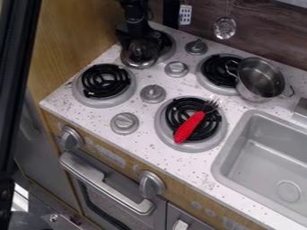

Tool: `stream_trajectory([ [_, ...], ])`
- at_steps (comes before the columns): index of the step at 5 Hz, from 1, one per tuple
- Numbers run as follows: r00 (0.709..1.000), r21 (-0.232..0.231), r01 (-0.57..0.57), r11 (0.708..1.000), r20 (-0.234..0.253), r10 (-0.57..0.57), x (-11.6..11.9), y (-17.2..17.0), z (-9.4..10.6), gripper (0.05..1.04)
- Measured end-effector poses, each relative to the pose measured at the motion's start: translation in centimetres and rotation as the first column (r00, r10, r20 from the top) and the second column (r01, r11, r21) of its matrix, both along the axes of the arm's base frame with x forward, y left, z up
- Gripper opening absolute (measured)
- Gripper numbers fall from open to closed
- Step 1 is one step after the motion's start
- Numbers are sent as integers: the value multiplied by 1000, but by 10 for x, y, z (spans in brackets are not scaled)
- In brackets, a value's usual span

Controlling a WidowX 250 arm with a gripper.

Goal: Move the lid from burner and put it on the table

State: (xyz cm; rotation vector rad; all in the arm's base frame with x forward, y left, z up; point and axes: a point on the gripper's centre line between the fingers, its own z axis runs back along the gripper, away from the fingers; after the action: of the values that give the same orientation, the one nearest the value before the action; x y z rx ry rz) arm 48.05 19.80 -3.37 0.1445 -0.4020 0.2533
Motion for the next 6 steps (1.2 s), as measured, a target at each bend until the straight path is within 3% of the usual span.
stream_trajectory([
  [2, 1000, -5, -4, 1000, 5, 4, 9, 3, -8, 948],
  [4, 1000, 6, -9, 1000, -1, 9, 8, 2, -8, 428],
  [5, 1000, -1, -3, 1000, 15, 3, 4, -6, -8, 270],
  [6, 999, 5, 30, 1000, 35, -30, -5, -14, 12, 269],
])
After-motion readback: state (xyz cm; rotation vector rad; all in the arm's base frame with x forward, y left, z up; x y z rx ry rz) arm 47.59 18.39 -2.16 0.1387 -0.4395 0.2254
